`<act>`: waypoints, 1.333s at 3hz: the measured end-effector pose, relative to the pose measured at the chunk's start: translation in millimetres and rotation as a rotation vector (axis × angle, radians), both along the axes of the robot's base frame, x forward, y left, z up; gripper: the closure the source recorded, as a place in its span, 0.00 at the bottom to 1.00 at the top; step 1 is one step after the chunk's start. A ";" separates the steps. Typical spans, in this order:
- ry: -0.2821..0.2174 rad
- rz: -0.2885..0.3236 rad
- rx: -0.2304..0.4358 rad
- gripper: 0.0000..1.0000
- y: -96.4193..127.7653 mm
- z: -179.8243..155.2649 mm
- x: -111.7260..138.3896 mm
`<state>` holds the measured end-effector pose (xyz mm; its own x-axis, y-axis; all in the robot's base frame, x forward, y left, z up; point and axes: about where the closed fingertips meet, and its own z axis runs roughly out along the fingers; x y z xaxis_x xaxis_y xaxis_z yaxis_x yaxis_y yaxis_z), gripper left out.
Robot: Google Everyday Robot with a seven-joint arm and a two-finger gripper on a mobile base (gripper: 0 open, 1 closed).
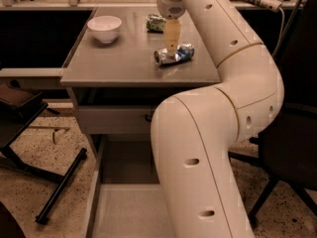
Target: Place redbull can into middle drawer
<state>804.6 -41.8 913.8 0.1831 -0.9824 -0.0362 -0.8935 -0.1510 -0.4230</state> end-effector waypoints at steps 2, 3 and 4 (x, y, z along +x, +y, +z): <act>0.021 -0.073 -0.034 0.00 -23.8 -29.1 13.5; 0.019 -0.108 -0.107 0.00 -45.0 -31.1 16.0; 0.018 -0.147 -0.155 0.00 -70.0 -28.5 14.3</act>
Offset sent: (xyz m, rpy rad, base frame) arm 0.0356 -0.0562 -0.0309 -0.0823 0.0718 -0.1464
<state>818.9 -111.8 885.4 0.0385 -0.9926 0.1150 -0.9177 -0.0806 -0.3890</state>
